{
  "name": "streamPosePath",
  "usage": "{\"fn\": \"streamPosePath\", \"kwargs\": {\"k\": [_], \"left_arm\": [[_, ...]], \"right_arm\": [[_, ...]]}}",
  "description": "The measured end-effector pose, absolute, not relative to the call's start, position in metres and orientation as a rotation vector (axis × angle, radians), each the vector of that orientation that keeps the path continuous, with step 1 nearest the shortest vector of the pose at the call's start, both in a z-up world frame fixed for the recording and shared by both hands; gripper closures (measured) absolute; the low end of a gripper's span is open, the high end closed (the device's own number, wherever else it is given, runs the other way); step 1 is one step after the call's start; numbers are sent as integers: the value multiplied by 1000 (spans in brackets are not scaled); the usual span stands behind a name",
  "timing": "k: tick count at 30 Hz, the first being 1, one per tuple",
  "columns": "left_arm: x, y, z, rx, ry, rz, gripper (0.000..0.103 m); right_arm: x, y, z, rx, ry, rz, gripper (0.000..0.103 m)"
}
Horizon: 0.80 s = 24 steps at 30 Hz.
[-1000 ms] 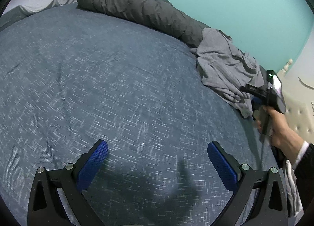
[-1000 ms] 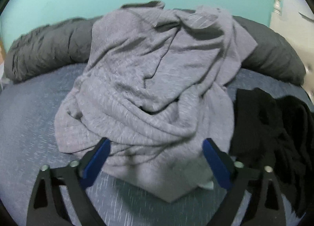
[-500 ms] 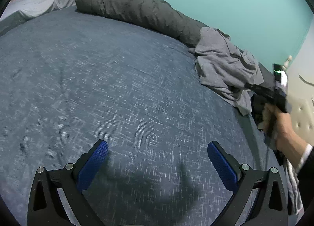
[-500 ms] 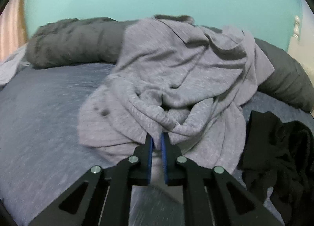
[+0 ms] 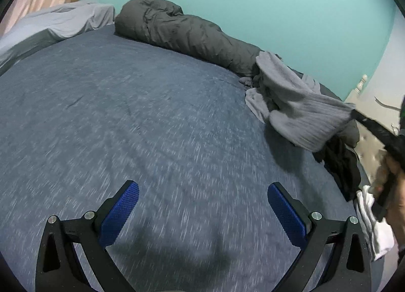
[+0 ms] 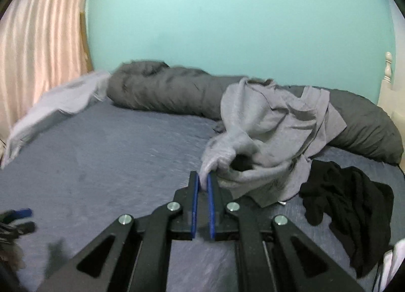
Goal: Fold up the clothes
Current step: 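Pull the grey sweatshirt with the right tool across the bed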
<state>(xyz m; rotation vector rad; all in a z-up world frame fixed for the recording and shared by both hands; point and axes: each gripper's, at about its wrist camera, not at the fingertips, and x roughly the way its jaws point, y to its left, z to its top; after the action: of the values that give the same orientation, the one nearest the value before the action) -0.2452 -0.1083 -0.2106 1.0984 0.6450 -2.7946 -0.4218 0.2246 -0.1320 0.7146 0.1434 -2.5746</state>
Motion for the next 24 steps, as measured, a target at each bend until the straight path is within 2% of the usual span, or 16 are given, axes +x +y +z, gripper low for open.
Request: {"fn": "streamPosePath", "kwargs": {"k": [5, 12, 17, 21, 23, 24], "left_arm": [[-210, -108, -221, 1115, 670, -2779, 0], [-164, -108, -241, 1137, 697, -2763, 0], [-145, -112, -259, 1180, 707, -2746, 0], [-147, -118, -266, 1180, 712, -2743, 0], [-151, -122, -267, 1177, 712, -2741, 0], [-153, -122, -269, 1176, 702, -2741, 0]], "right_arm": [[-347, 223, -110, 693, 162, -2530, 97], [-233, 205, -122, 721, 212, -2376, 103], [-227, 202, -158, 904, 177, -2395, 103], [-252, 212, -198, 1115, 73, -2450, 102], [-269, 217, -220, 1204, 25, -2486, 93], [-277, 220, -231, 1245, 4, -2505, 79]]}}
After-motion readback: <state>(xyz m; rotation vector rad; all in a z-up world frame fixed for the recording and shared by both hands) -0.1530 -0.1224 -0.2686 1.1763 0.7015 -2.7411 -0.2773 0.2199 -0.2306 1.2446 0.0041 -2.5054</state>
